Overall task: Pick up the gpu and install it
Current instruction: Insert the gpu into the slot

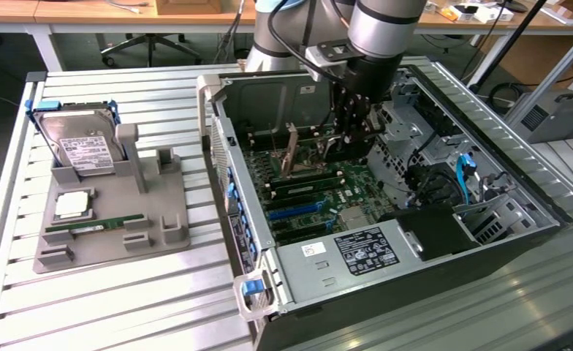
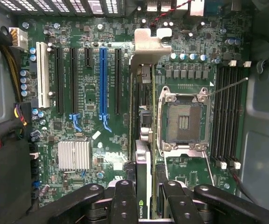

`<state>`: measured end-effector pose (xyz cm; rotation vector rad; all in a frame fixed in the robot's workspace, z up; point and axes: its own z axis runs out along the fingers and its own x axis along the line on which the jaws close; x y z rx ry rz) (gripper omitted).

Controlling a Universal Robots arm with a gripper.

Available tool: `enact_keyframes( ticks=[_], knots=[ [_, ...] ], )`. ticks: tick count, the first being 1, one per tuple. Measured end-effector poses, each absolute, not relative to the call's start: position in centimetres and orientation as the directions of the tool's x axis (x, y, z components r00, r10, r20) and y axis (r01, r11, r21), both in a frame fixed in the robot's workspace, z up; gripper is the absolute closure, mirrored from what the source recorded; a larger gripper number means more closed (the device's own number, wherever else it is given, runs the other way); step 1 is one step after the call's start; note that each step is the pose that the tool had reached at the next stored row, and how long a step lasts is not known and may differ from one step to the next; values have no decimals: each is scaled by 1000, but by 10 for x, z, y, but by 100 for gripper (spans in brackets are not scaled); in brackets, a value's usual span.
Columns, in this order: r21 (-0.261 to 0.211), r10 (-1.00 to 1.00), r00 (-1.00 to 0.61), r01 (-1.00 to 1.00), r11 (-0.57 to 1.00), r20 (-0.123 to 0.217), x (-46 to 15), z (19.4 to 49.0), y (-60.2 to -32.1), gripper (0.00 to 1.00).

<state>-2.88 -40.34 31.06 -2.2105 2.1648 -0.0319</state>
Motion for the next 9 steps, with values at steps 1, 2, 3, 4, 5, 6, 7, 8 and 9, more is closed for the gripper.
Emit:
enact_keyframes(
  ticks=[1,2,3,4,5,6,7,8,9],
  knots=[
    [-48,-1000,21,-999,-20,-18,-29,311,-404,73],
    [-48,-1000,21,-999,-21,-18,-29,310,-404,73],
    [-48,-1000,21,-999,-20,-18,-29,310,-404,73],
    [-48,-1000,21,-999,-21,-18,-29,310,-405,73],
    [-48,-1000,21,-999,-21,-18,-29,310,-405,73],
    [-48,-1000,21,-999,-21,-18,-29,309,-405,73],
    [-48,-1000,21,-999,-21,-18,-29,309,-405,73],
    [-48,-1000,21,-999,-20,-18,-29,309,-405,73],
    [-48,-1000,21,-999,-20,-18,-29,309,-406,73]
  ],
)
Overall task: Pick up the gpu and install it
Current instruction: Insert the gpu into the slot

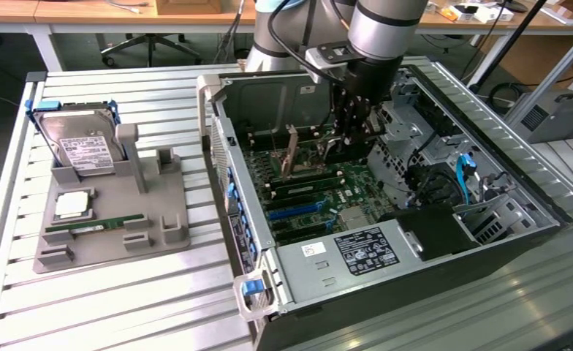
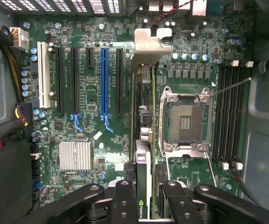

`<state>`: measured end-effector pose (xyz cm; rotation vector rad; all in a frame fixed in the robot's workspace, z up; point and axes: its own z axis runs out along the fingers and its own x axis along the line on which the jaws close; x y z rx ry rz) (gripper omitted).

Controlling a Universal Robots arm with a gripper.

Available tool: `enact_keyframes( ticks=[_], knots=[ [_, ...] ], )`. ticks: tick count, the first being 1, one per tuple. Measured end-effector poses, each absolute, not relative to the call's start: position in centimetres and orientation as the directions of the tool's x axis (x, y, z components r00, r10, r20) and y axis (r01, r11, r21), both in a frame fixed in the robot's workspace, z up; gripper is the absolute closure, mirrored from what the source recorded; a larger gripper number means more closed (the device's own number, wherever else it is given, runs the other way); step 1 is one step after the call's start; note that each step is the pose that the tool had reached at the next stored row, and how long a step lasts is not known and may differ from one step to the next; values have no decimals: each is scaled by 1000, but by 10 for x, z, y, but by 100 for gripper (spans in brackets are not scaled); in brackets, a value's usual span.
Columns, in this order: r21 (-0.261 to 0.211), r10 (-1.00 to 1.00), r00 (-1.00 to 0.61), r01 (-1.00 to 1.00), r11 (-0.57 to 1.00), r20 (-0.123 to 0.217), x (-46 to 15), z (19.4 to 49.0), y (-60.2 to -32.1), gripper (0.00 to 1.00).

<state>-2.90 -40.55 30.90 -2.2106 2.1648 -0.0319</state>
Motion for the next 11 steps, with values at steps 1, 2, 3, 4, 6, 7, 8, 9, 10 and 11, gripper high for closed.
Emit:
enact_keyframes(
  ticks=[1,2,3,4,6,7,8,9,10,11],
  knots=[
    [-48,-1000,21,-999,-20,-18,-29,309,-406,73],
    [-48,-1000,21,-999,-21,-18,-29,309,-406,73],
    [-48,-1000,21,-999,-21,-18,-29,308,-406,73],
    [-48,-1000,21,-999,-20,-18,-29,308,-406,73],
    [-48,-1000,21,-999,-21,-18,-29,308,-407,73],
    [-48,-1000,21,-999,-21,-19,-29,308,-407,73],
    [-48,-1000,21,-999,-20,-18,-29,307,-407,73],
    [-48,-1000,21,-999,-21,-18,-29,307,-407,73],
    [-48,-1000,21,-999,-21,-18,-29,307,-407,73],
    [-48,-1000,21,-999,-21,-18,-29,307,-408,73]
  ],
)
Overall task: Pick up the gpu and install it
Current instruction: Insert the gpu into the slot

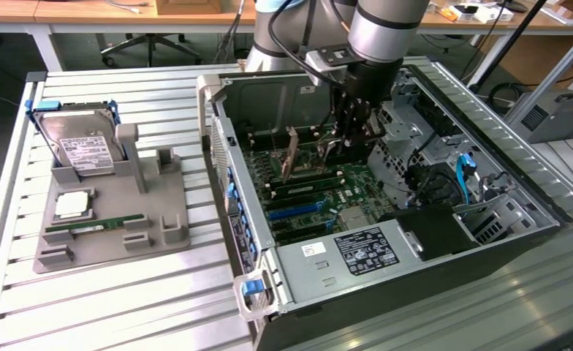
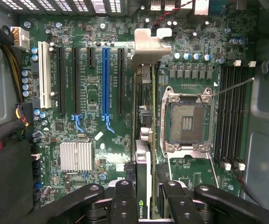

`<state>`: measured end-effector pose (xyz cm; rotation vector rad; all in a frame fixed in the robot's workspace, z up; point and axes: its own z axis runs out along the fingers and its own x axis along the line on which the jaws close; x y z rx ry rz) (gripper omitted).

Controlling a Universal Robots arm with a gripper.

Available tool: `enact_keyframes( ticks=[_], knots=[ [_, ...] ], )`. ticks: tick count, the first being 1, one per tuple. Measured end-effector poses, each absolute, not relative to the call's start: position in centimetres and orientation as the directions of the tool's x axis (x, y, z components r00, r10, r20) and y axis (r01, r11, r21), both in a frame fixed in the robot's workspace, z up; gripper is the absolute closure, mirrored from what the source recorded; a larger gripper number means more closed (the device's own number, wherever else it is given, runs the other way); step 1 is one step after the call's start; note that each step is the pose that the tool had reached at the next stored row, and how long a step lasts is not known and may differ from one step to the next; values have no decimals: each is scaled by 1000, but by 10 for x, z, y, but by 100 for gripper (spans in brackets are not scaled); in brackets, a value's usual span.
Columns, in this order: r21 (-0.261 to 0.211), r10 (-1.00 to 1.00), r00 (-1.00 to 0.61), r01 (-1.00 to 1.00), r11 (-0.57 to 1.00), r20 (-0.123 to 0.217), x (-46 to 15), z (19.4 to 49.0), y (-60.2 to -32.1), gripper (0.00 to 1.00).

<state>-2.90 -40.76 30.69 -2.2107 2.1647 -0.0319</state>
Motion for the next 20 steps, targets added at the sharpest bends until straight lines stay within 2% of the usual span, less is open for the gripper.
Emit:
enact_keyframes(
  ticks=[20],
  knots=[
    [-48,-1000,21,-999,-21,-18,-29,303,-410,73]
  ],
)
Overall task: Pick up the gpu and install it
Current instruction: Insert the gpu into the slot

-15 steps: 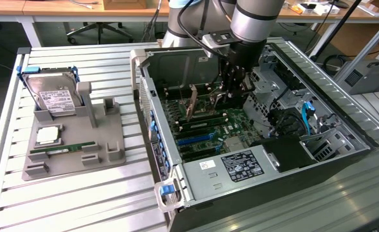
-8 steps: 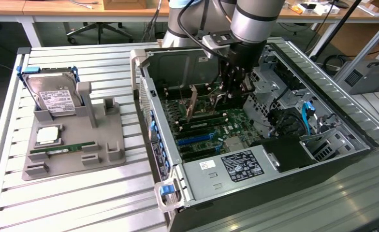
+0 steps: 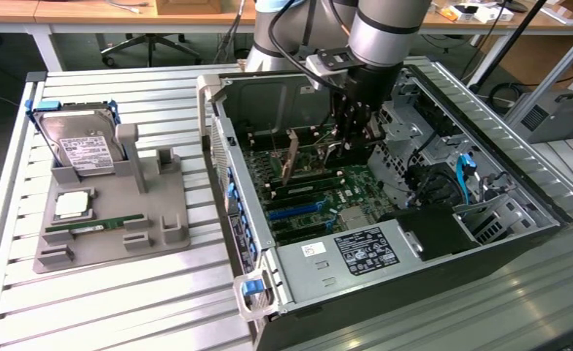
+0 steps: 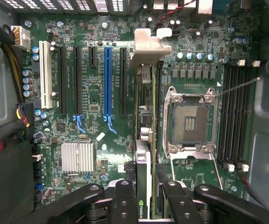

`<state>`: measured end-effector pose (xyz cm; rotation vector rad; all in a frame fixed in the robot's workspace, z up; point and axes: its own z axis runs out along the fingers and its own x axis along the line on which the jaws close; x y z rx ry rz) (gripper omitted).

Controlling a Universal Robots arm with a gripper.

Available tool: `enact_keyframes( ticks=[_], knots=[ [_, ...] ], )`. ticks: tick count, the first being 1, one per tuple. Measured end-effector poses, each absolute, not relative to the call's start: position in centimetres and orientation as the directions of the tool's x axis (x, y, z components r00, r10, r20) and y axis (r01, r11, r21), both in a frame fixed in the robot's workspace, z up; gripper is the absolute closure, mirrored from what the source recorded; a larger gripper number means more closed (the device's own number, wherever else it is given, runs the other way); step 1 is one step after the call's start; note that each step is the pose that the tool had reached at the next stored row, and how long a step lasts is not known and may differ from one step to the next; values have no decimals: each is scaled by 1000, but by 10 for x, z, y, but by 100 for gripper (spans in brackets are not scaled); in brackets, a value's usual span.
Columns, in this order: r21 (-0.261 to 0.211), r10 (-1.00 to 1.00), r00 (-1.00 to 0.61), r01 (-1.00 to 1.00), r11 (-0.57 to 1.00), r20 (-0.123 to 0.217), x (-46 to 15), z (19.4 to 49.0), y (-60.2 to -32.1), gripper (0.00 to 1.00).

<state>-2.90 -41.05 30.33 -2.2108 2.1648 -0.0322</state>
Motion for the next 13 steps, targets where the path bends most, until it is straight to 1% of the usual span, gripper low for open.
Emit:
enact_keyframes(
  ticks=[13],
  knots=[
    [-48,-1000,21,-999,-21,-18,-29,301,-413,73]
  ],
)
